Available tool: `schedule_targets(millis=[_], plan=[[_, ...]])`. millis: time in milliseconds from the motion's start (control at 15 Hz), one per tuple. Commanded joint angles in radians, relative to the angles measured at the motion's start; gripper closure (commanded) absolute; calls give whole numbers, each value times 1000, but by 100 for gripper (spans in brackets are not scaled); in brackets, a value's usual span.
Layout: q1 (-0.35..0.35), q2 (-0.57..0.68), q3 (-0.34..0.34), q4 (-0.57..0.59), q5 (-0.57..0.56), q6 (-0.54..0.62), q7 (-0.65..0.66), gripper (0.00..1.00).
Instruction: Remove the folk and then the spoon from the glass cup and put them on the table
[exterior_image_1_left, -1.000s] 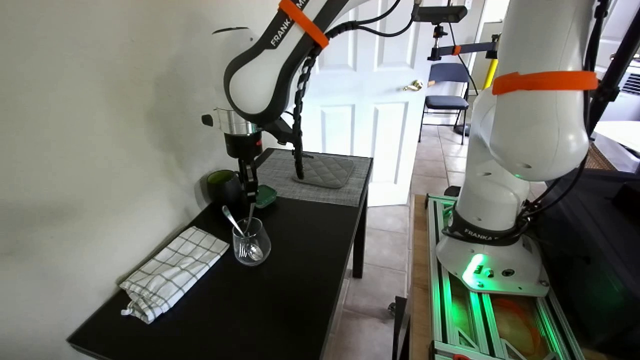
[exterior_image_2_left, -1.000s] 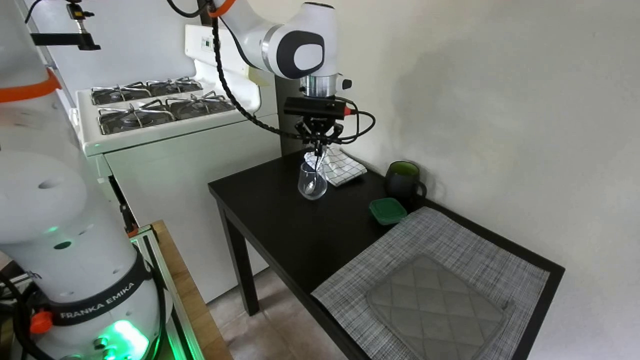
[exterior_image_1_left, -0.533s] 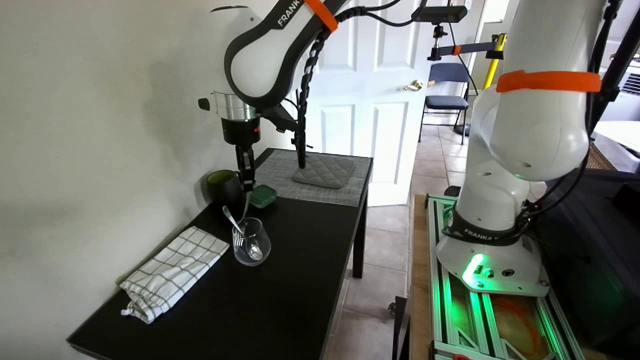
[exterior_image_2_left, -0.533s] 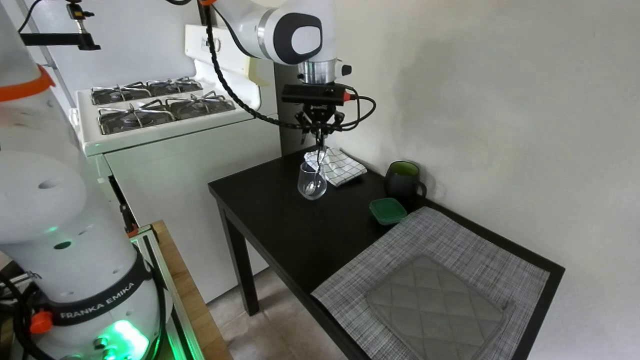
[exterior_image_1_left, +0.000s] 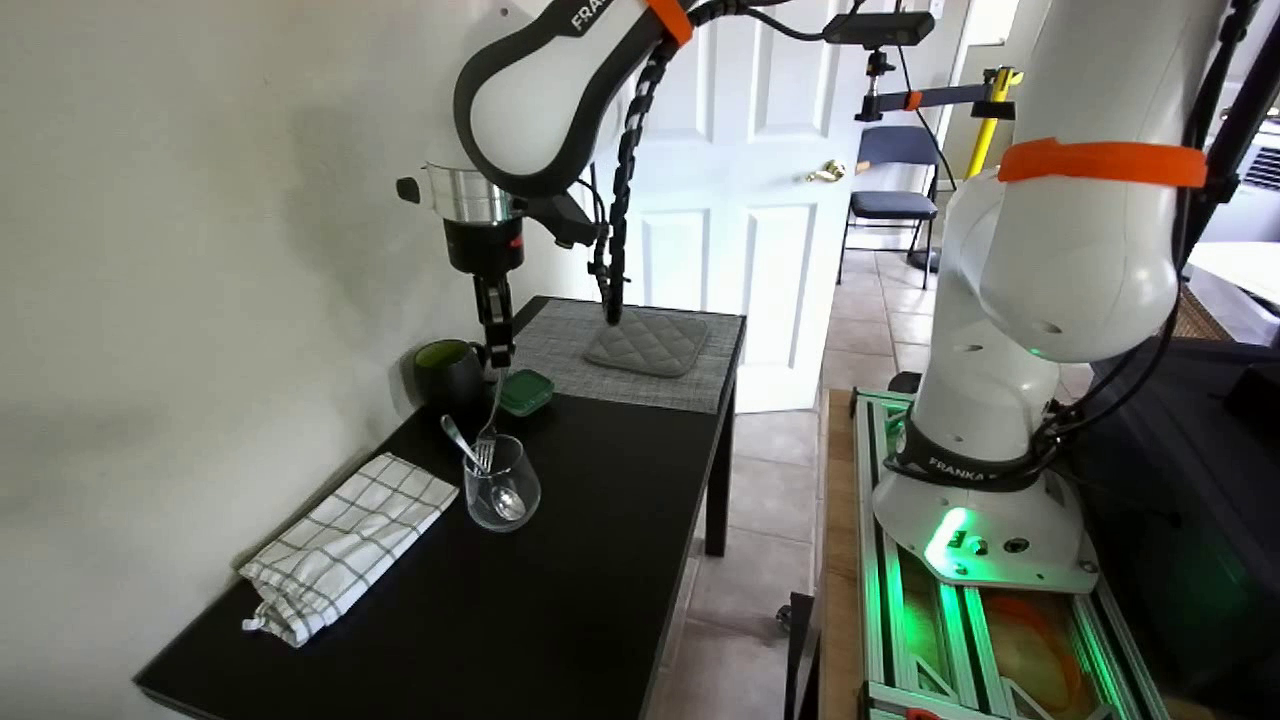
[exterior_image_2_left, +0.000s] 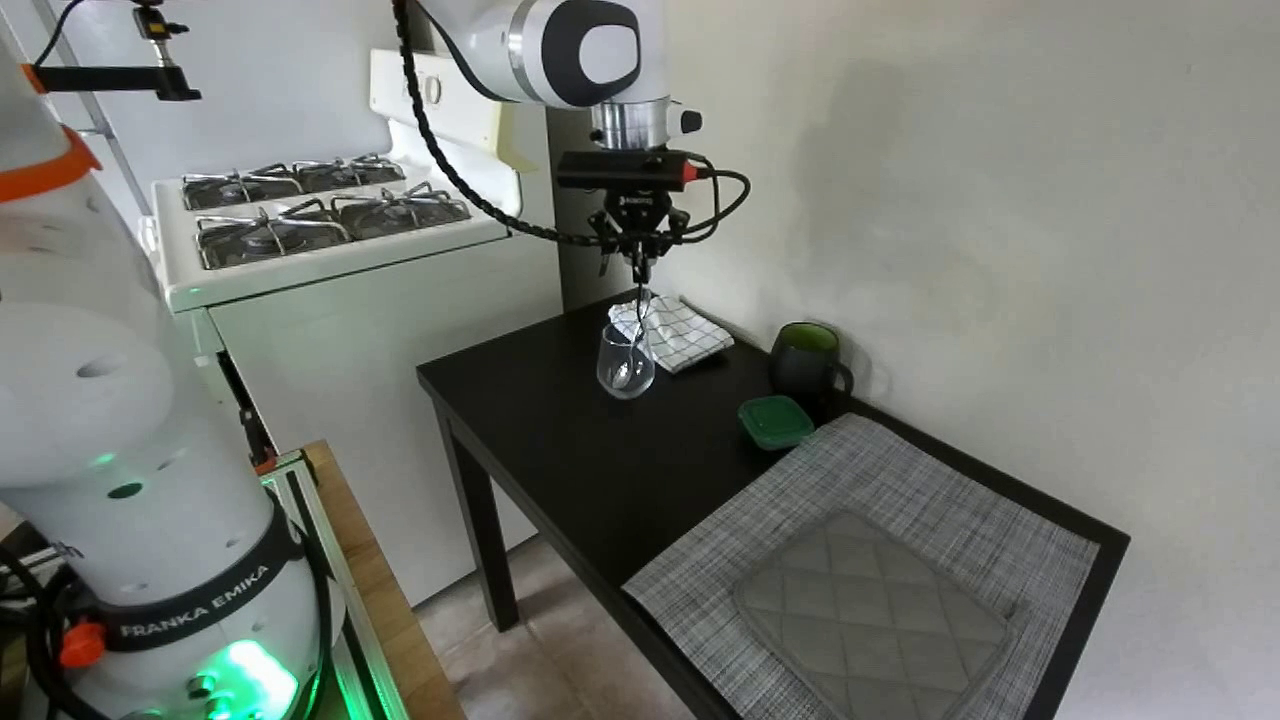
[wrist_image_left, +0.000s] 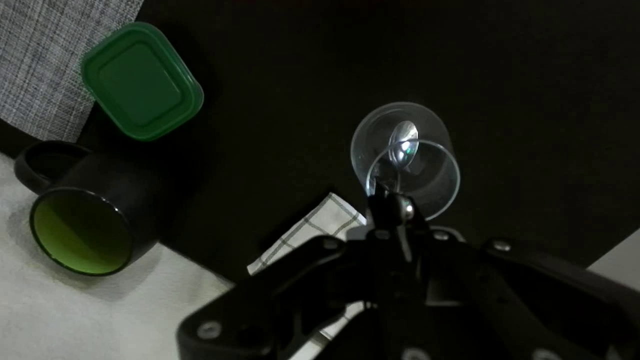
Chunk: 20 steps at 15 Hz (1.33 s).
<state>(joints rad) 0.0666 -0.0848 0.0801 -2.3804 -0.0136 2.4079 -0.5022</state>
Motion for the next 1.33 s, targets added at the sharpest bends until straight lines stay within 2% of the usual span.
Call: schedule_targets(millis=[0,1267], plan=[[9,-37,-5,-4,-41,-57,58,98],[17,-124,-45,5,16,-137,46,98]])
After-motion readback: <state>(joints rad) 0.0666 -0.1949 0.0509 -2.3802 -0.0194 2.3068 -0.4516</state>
